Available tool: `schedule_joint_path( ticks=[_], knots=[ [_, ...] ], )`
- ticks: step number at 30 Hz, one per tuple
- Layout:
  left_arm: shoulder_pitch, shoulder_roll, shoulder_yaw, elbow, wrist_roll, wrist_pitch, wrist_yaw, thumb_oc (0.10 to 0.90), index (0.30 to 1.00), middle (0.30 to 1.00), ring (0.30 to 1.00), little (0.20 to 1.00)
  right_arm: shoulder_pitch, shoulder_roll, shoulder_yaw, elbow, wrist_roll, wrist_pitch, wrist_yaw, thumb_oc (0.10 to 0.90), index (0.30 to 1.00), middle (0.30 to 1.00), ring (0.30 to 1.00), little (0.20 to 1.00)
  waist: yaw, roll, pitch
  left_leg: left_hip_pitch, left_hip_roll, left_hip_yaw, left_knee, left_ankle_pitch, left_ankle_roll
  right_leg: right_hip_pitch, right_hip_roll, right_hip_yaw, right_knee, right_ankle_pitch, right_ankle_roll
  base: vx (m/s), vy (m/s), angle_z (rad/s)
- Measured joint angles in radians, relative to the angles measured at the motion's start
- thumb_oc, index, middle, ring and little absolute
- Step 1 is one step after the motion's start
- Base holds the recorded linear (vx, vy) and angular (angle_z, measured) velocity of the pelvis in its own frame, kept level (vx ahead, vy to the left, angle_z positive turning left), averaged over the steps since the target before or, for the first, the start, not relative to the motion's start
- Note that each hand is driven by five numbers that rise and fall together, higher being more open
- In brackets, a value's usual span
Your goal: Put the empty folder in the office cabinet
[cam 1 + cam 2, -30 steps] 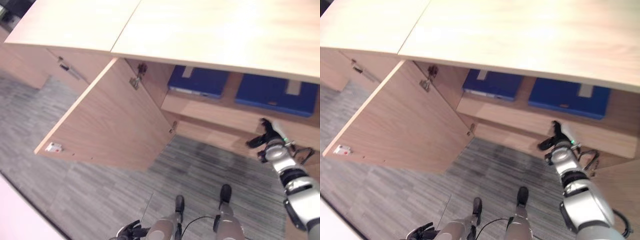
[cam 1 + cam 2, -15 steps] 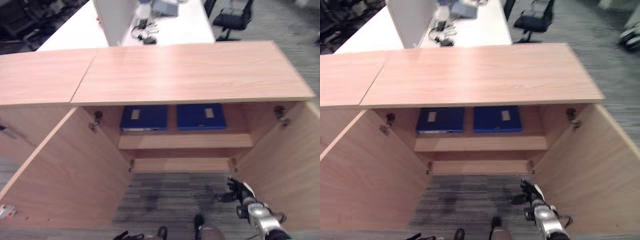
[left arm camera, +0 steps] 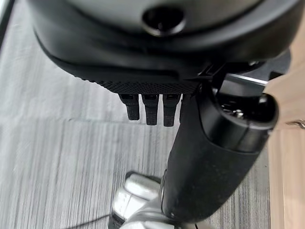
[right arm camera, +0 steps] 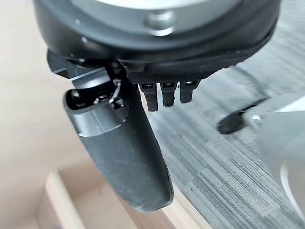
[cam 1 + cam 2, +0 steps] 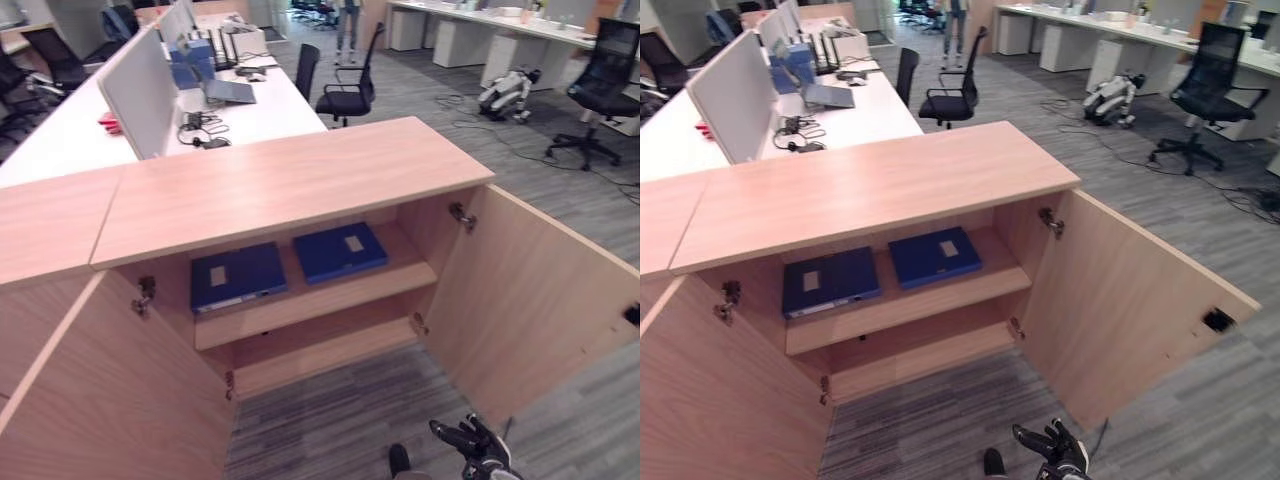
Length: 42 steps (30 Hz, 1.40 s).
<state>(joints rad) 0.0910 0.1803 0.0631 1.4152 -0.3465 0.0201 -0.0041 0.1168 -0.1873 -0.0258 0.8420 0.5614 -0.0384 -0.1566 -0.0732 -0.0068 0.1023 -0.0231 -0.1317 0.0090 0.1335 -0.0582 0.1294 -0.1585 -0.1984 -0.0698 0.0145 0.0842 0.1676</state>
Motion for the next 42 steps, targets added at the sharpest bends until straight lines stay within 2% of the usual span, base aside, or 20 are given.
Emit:
schedule_joint_path(
  ticks=[2, 3, 4, 5, 6, 7, 8, 9, 12, 14, 16, 17, 18, 19, 20, 25, 29, 32, 33, 42],
  knots=[
    [0.001, -0.012, 0.022, -0.021, -0.001, -0.002, -0.003, 0.800, 0.900, 0.900, 0.900, 0.900, 0.000, -0.003, -0.036, -0.001, 0.043, -0.002, -0.014, 0.800, 0.900, 0.900, 0.900, 0.900, 0.005, 0.053, 0.009, 0.009, 0.077, 0.050, -0.067, 0.062, 0.006, -0.066, -0.001, -0.176, 0.232, -0.056, -0.079, -0.05, 0.014, -0.81],
    [0.001, -0.006, 0.026, -0.023, -0.002, -0.001, -0.002, 0.800, 0.900, 0.900, 0.900, 0.900, -0.001, -0.003, -0.039, -0.001, 0.056, -0.005, -0.019, 0.800, 0.900, 0.900, 0.900, 0.900, 0.009, 0.066, 0.006, 0.025, 0.094, 0.072, -0.103, 0.075, 0.002, -0.066, 0.001, -0.185, 0.318, -0.085, -0.066, 0.00, -0.014, -0.91],
    [0.013, 0.003, 0.049, -0.018, -0.002, 0.001, 0.000, 0.800, 0.900, 0.900, 0.900, 0.900, 0.001, -0.004, -0.051, -0.001, 0.073, -0.010, -0.023, 0.800, 0.900, 0.900, 0.900, 0.900, 0.014, 0.053, 0.003, 0.031, 0.103, 0.101, -0.132, 0.092, 0.002, -0.052, -0.014, -0.171, 0.415, -0.139, -0.068, 0.02, -0.019, -0.96],
    [0.015, 0.008, 0.058, -0.019, -0.003, 0.000, 0.000, 0.800, 0.900, 0.900, 0.900, 0.900, -0.004, -0.010, -0.069, -0.002, 0.073, -0.019, -0.034, 0.800, 0.900, 0.900, 0.900, 0.900, 0.031, 0.029, 0.002, 0.021, 0.102, 0.122, -0.148, 0.095, -0.003, 0.017, -0.019, -0.161, 0.396, -0.186, -0.052, 0.13, -0.135, -0.68],
    [0.015, 0.009, 0.058, -0.018, -0.003, 0.000, 0.000, 0.800, 0.900, 0.900, 0.900, 0.900, -0.004, -0.015, -0.069, -0.002, 0.073, -0.022, -0.037, 0.800, 0.900, 0.900, 0.900, 0.900, 0.031, 0.027, 0.004, 0.019, 0.103, 0.120, -0.154, 0.097, -0.005, 0.053, -0.022, -0.160, 0.372, -0.202, -0.050, 0.14, -0.155, -0.64],
    [0.020, 0.009, 0.062, -0.038, -0.004, 0.003, 0.001, 0.800, 0.900, 0.900, 0.900, 0.900, -0.009, -0.020, -0.077, -0.008, 0.067, -0.021, -0.052, 0.800, 0.900, 0.900, 0.900, 0.900, 0.031, -0.005, -0.005, 0.022, 0.101, 0.121, -0.175, 0.111, -0.043, 0.140, -0.006, -0.169, 0.273, -0.221, -0.033, 0.14, -0.155, -0.52],
    [0.045, 0.013, 0.075, -0.033, -0.004, 0.001, 0.000, 0.800, 0.900, 0.900, 0.900, 0.900, -0.012, -0.018, -0.077, -0.014, 0.067, -0.025, -0.056, 0.800, 0.900, 0.900, 0.900, 0.900, 0.047, -0.016, -0.011, 0.016, 0.100, 0.129, -0.185, 0.127, -0.067, 0.179, 0.014, -0.153, 0.195, -0.234, -0.031, 0.08, -0.108, -0.75],
    [0.044, -0.003, 0.077, -0.034, -0.004, 0.004, 0.006, 0.800, 0.900, 0.900, 0.900, 0.900, -0.013, -0.037, -0.076, -0.016, 0.047, -0.027, -0.064, 0.800, 0.900, 0.900, 0.900, 0.900, 0.050, -0.001, -0.018, 0.009, 0.124, 0.120, -0.201, 0.132, -0.095, 0.203, 0.049, -0.143, 0.111, -0.206, -0.038, 0.08, -0.121, -0.62],
    [0.051, -0.006, 0.077, -0.041, 0.000, 0.011, 0.007, 0.800, 0.900, 0.900, 0.900, 0.900, -0.008, -0.099, -0.070, -0.064, -0.014, -0.007, -0.093, 0.800, 0.900, 0.900, 0.900, 0.900, 0.036, -0.005, -0.027, 0.008, 0.150, 0.122, -0.213, 0.093, -0.172, 0.224, 0.082, -0.143, 0.007, -0.171, -0.053, 0.09, -0.157, -0.24],
    [0.057, -0.007, 0.072, -0.041, 0.001, 0.016, 0.007, 0.800, 0.900, 0.900, 0.900, 0.900, -0.006, -0.157, -0.071, -0.093, -0.051, -0.009, -0.104, 0.800, 0.900, 0.900, 0.900, 0.900, 0.031, 0.010, -0.034, 0.010, 0.157, 0.111, -0.217, 0.114, -0.159, 0.239, 0.100, -0.133, -0.012, -0.127, -0.063, 0.06, -0.132, -0.15],
    [0.051, -0.004, 0.043, -0.046, 0.008, 0.015, 0.013, 0.800, 0.900, 0.900, 0.900, 0.900, -0.009, -0.219, -0.081, -0.099, -0.072, -0.012, -0.116, 0.800, 0.900, 0.900, 0.900, 0.900, 0.030, 0.014, -0.054, -0.002, 0.163, 0.110, -0.218, 0.098, -0.180, 0.236, 0.108, -0.134, -0.030, -0.130, -0.071, 0.05, -0.102, 0.11],
    [0.038, 0.006, 0.045, -0.053, 0.008, 0.015, 0.016, 0.800, 0.900, 0.900, 0.900, 0.900, -0.015, -0.226, -0.097, -0.102, -0.090, -0.010, -0.120, 0.800, 0.900, 0.900, 0.900, 0.900, 0.024, -0.009, -0.062, -0.010, 0.149, 0.117, -0.199, 0.084, -0.201, 0.233, 0.088, -0.139, -0.056, -0.123, -0.086, 0.07, -0.130, 0.06],
    [0.037, 0.022, 0.049, -0.052, 0.008, 0.018, 0.015, 0.800, 0.900, 0.900, 0.900, 0.900, -0.034, -0.245, -0.106, -0.105, -0.093, -0.012, -0.122, 0.800, 0.900, 0.900, 0.900, 0.900, 0.026, -0.040, -0.058, -0.031, 0.126, 0.123, -0.079, 0.061, -0.171, 0.235, 0.057, -0.141, -0.081, -0.095, -0.104, 0.07, -0.125, -0.07],
    [0.048, 0.018, 0.047, -0.055, 0.009, 0.019, 0.013, 0.800, 0.900, 0.900, 0.900, 0.900, -0.041, -0.280, -0.104, -0.124, -0.101, -0.008, -0.126, 0.800, 0.900, 0.900, 0.900, 0.900, 0.030, -0.018, -0.062, -0.015, 0.140, 0.115, -0.073, 0.031, -0.168, 0.251, 0.078, -0.138, -0.091, -0.086, -0.088, 0.08, -0.148, -0.10],
    [0.058, 0.007, 0.041, -0.060, 0.009, 0.018, 0.011, 0.800, 0.900, 0.900, 0.900, 0.900, -0.043, -0.323, -0.106, -0.140, -0.116, -0.006, -0.125, 0.800, 0.900, 0.900, 0.900, 0.900, 0.021, 0.021, -0.069, 0.010, 0.164, 0.095, -0.127, 0.068, -0.158, 0.254, 0.106, -0.137, -0.100, -0.059, -0.078, 0.05, -0.089, 0.01],
    [0.078, 0.007, 0.012, -0.083, 0.009, 0.016, -0.006, 0.800, 0.900, 0.900, 0.900, 0.900, -0.127, -0.411, -0.105, -0.143, -0.136, 0.000, -0.124, 0.800, 0.900, 0.900, 0.900, 0.900, 0.022, 0.026, -0.069, 0.043, 0.151, 0.093, -0.197, 0.122, -0.137, 0.252, 0.099, -0.131, -0.108, -0.037, -0.077, 0.05, -0.081, 0.02],
    [0.088, 0.001, 0.011, -0.081, 0.009, 0.015, -0.011, 0.800, 0.900, 0.900, 0.900, 0.900, -0.298, -0.504, -0.052, -0.138, -0.140, 0.006, -0.112, 0.800, 0.900, 0.900, 0.900, 0.900, 0.052, 0.053, -0.046, 0.057, 0.148, 0.083, -0.212, 0.147, -0.131, 0.259, 0.101, -0.138, -0.109, -0.040, -0.074, 0.05, -0.113, 0.08],
    [0.085, 0.001, 0.011, -0.086, 0.009, 0.014, -0.023, 0.800, 0.900, 0.900, 0.900, 0.900, -0.410, -0.588, -0.015, -0.134, -0.140, 0.002, -0.095, 0.800, 0.900, 0.900, 0.900, 0.900, 0.057, 0.084, -0.006, 0.051, 0.149, 0.047, -0.212, 0.158, -0.138, 0.271, 0.104, -0.177, -0.110, -0.046, -0.072, 0.03, -0.092, 0.40],
    [0.088, -0.001, 0.008, -0.088, 0.009, 0.016, -0.028, 0.800, 0.900, 0.900, 0.900, 0.900, -0.459, -0.620, -0.004, -0.127, -0.139, 0.001, -0.091, 0.800, 0.900, 0.900, 0.900, 0.900, 0.082, 0.100, 0.000, 0.041, 0.152, 0.034, -0.212, 0.163, -0.143, 0.270, 0.110, -0.191, -0.110, -0.052, -0.078, 0.04, -0.117, 0.32],
    [0.089, -0.008, -0.032, -0.094, -0.003, 0.015, -0.049, 0.800, 0.900, 0.900, 0.900, 0.900, -0.716, -0.712, 0.096, 0.036, -0.117, 0.001, -0.074, 0.800, 0.900, 0.900, 0.900, 0.900, 0.122, 0.138, 0.030, -0.021, 0.168, -0.042, -0.208, 0.196, -0.185, 0.245, 0.141, -0.260, -0.104, -0.067, -0.102, 0.02, -0.082, 0.25]
  ],
)
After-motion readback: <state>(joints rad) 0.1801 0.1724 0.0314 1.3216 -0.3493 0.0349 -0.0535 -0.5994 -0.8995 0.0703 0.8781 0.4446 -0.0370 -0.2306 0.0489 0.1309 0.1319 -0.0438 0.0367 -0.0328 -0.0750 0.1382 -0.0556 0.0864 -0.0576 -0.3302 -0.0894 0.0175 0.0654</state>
